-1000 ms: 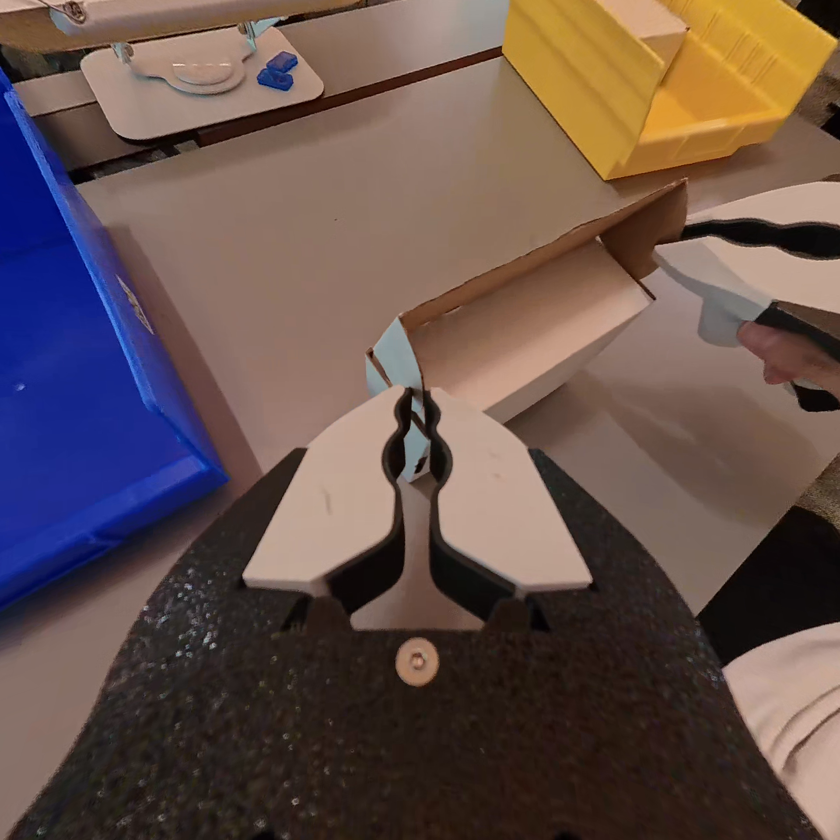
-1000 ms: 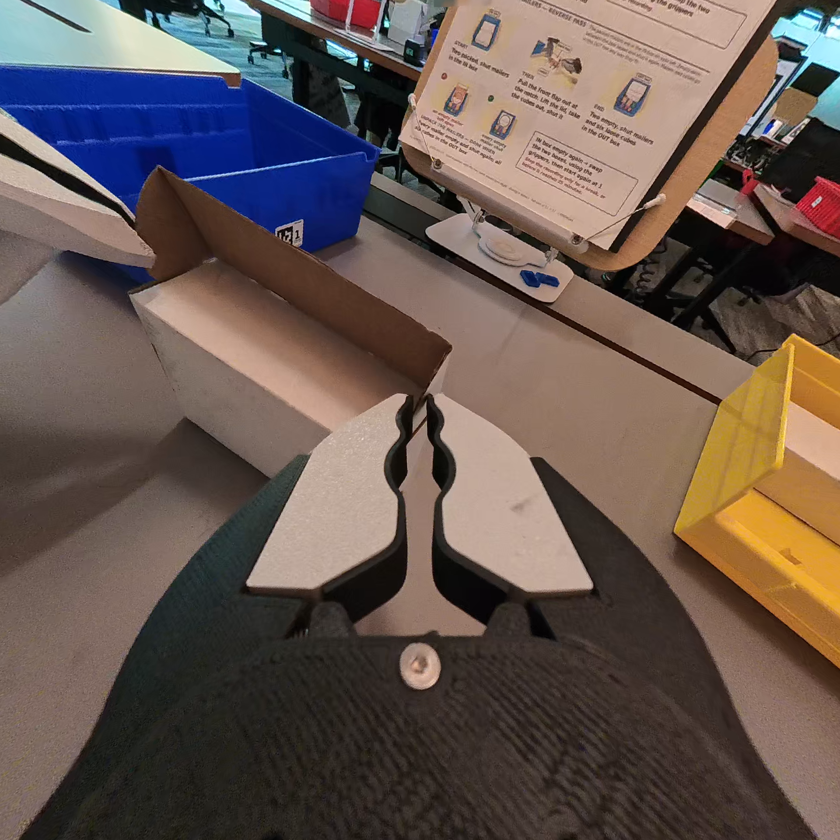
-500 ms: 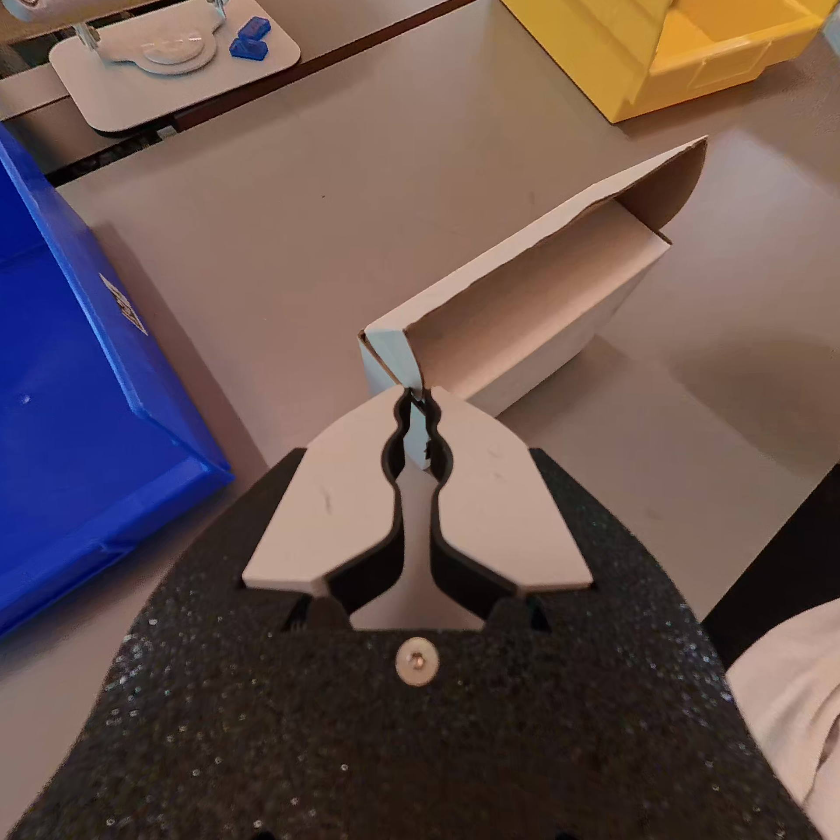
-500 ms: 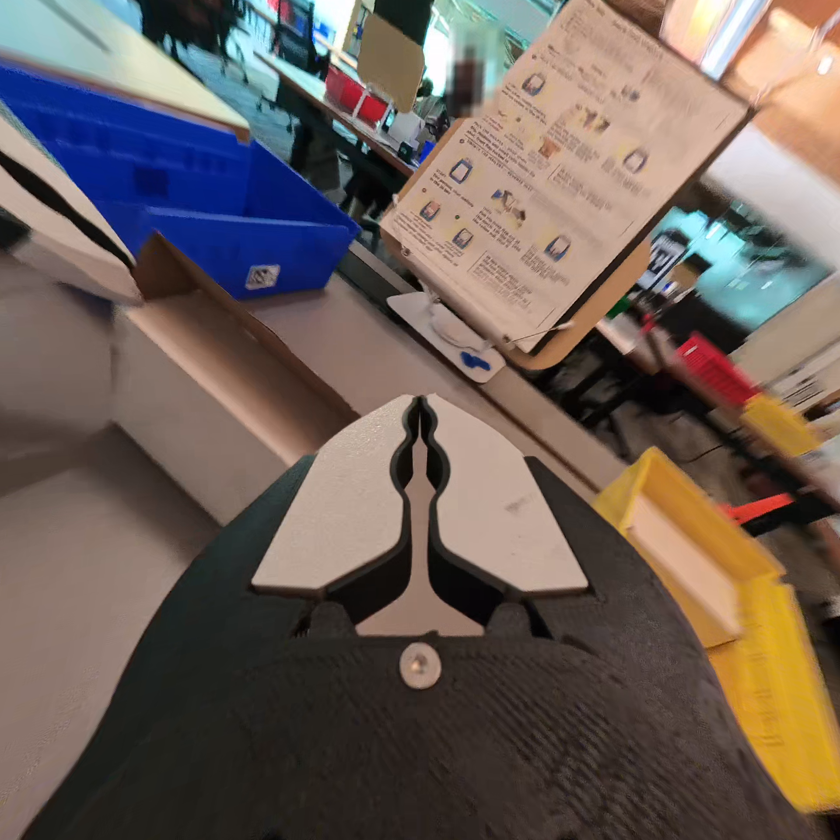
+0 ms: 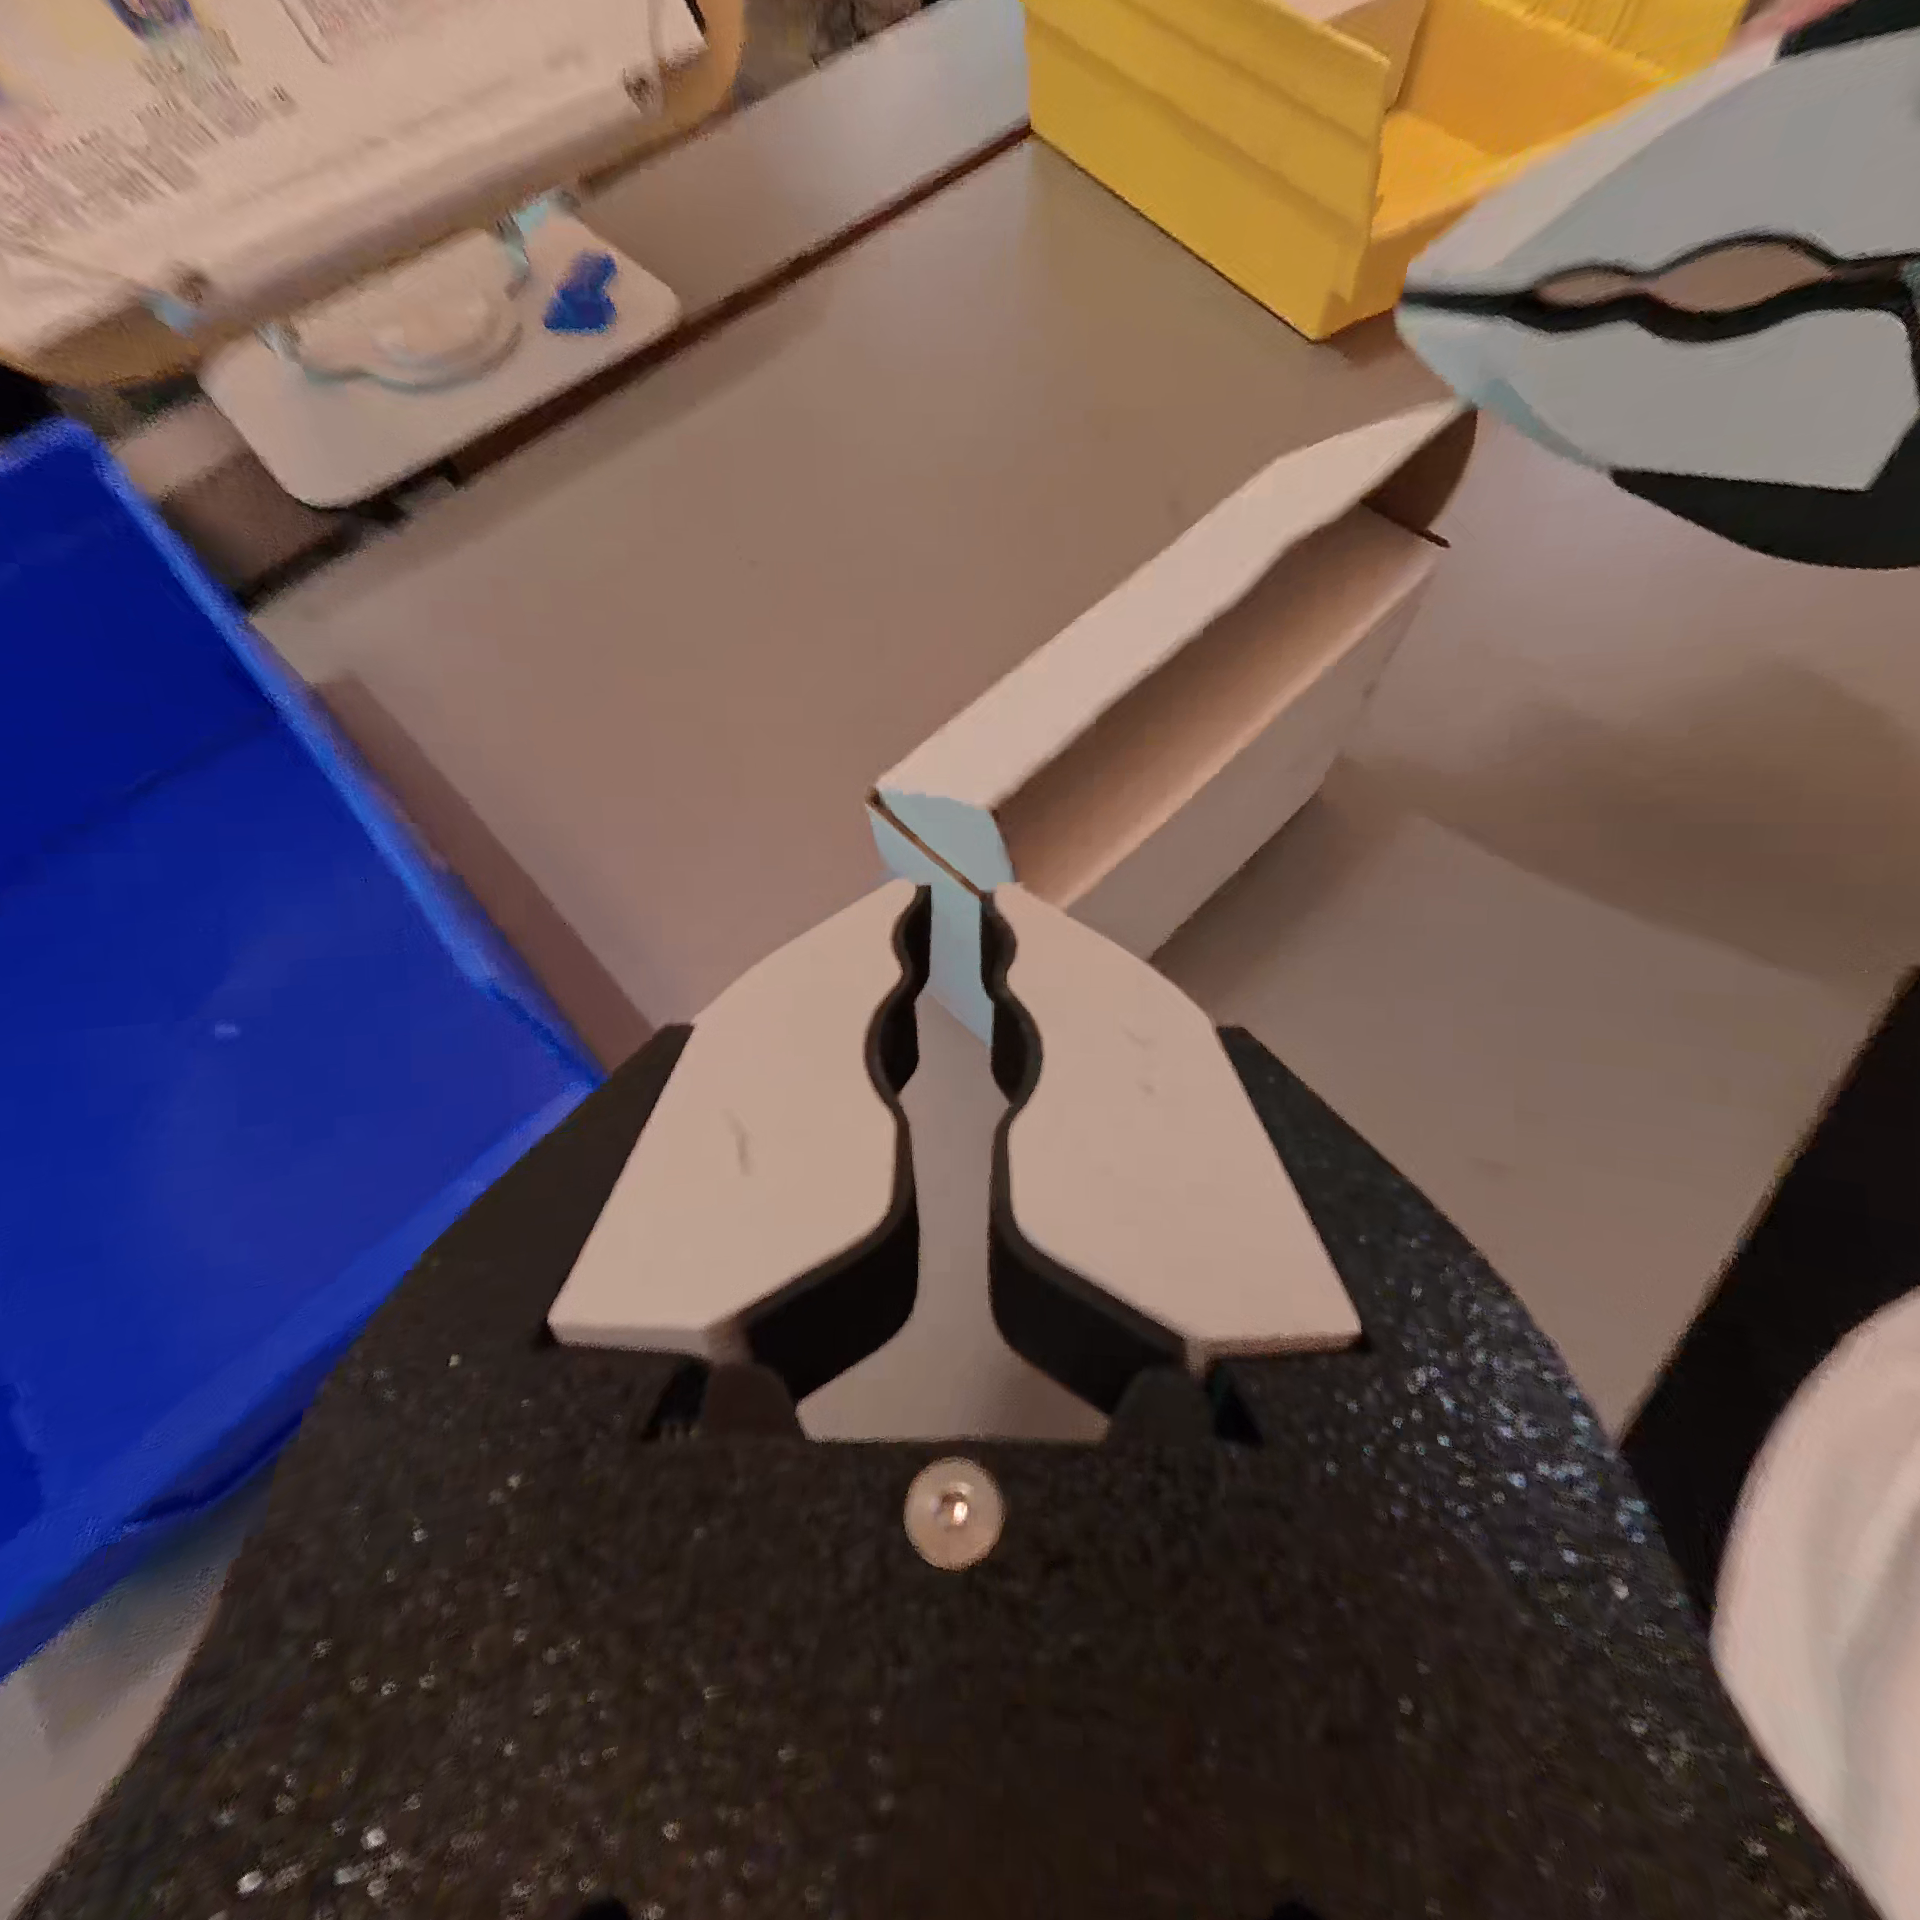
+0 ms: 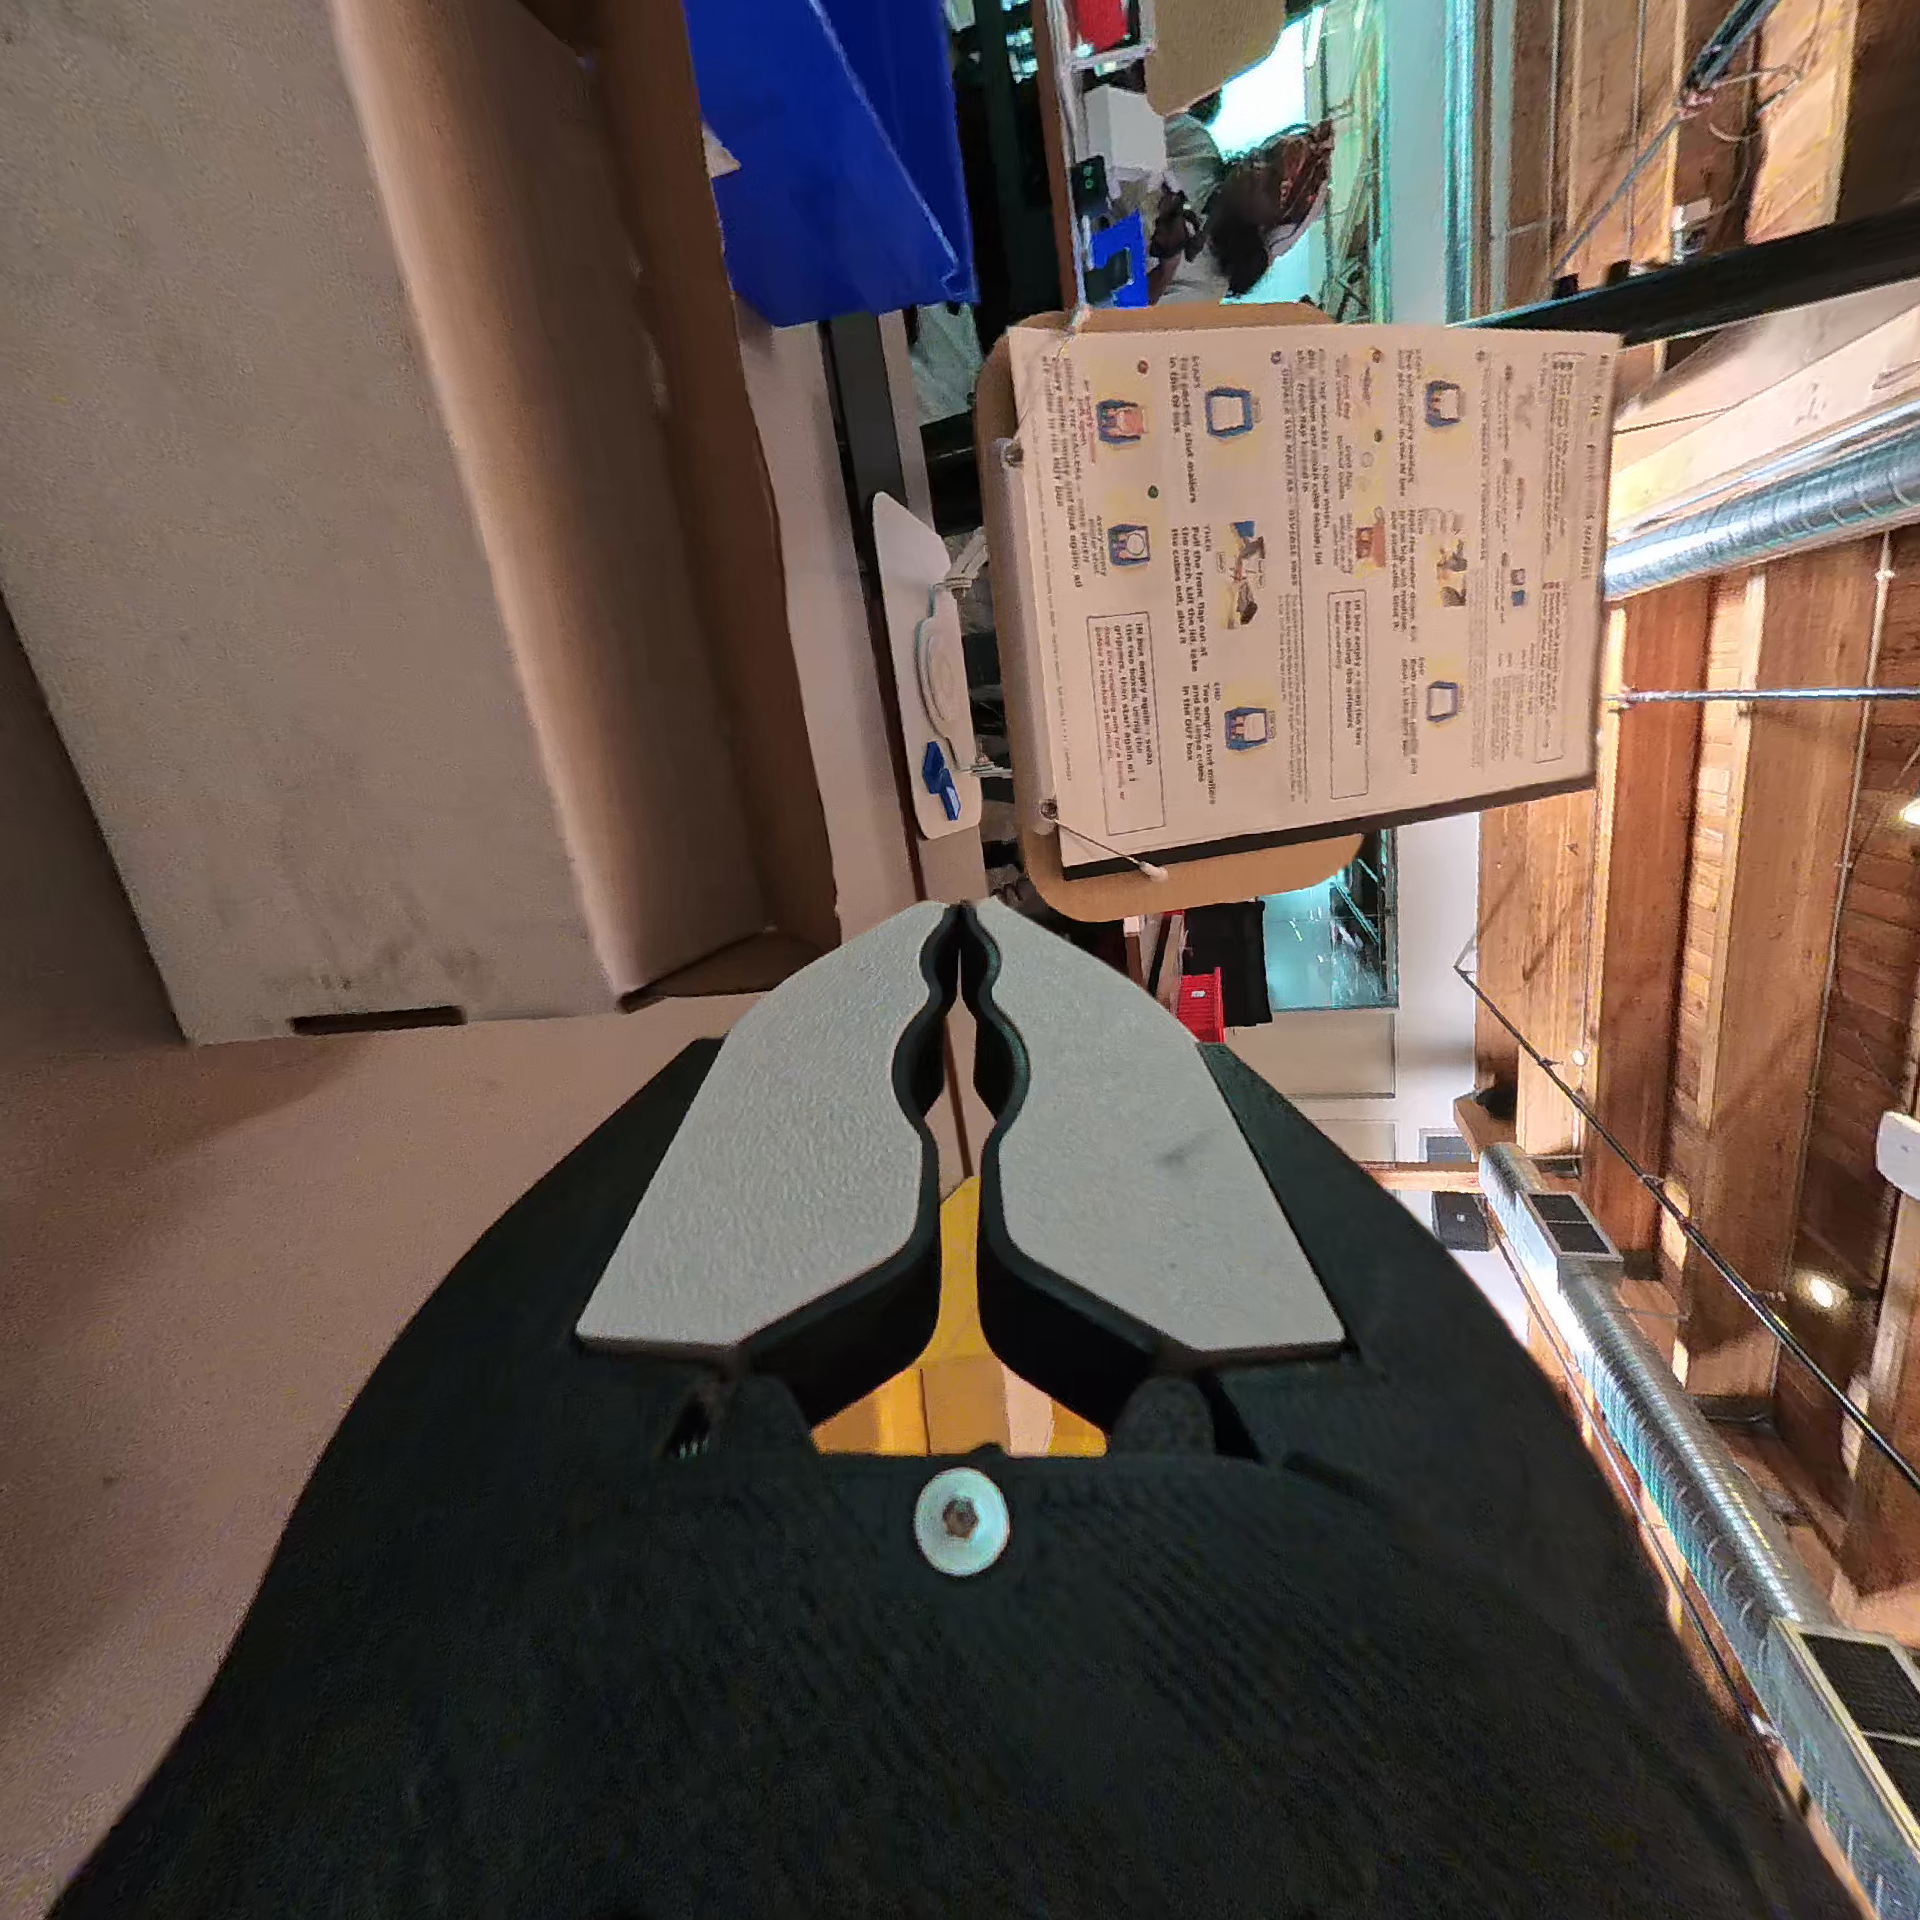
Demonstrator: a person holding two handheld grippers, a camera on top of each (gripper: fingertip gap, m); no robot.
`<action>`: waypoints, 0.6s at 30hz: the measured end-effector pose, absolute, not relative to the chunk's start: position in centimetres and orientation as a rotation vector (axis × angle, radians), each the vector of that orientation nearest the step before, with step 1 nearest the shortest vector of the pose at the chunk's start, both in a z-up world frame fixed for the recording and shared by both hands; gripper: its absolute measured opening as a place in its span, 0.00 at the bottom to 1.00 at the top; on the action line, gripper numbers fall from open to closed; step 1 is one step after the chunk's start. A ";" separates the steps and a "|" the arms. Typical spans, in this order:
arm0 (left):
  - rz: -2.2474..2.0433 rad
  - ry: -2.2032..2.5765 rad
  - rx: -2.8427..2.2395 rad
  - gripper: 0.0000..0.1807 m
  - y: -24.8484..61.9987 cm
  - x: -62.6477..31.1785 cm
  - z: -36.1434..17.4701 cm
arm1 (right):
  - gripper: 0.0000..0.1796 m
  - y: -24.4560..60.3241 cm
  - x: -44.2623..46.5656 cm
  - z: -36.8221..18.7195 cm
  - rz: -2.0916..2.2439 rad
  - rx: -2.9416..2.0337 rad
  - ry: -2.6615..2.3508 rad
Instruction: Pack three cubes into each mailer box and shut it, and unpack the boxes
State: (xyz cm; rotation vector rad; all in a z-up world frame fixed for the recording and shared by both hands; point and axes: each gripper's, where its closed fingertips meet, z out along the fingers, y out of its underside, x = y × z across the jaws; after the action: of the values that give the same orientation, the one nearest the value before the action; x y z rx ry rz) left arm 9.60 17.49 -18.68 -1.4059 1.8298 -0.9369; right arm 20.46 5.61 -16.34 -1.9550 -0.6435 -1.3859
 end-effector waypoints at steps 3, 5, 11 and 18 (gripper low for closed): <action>-0.867 1.707 -1.206 0.01 18.6 10.6 -16.4 | 0.00 5.7 20.1 -17.6 -1.337 -1.983 -0.657; -0.866 1.644 -0.970 0.00 17.3 11.4 -14.8 | 0.00 5.7 20.0 -17.6 -1.342 -1.979 -0.648; -0.554 1.705 -0.725 0.00 16.3 13.6 -17.7 | 0.00 5.7 20.0 -17.5 -1.390 -1.984 -0.668; -0.600 1.836 -0.823 0.00 16.3 13.6 -20.4 | 0.00 5.6 19.8 -19.6 -1.246 -2.034 -0.593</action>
State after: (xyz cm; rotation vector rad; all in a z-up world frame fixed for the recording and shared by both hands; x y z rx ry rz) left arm 13.60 16.27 -20.42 -0.8233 1.8360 -0.6000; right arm 19.76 5.60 -19.64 -2.0345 -0.5930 -1.2460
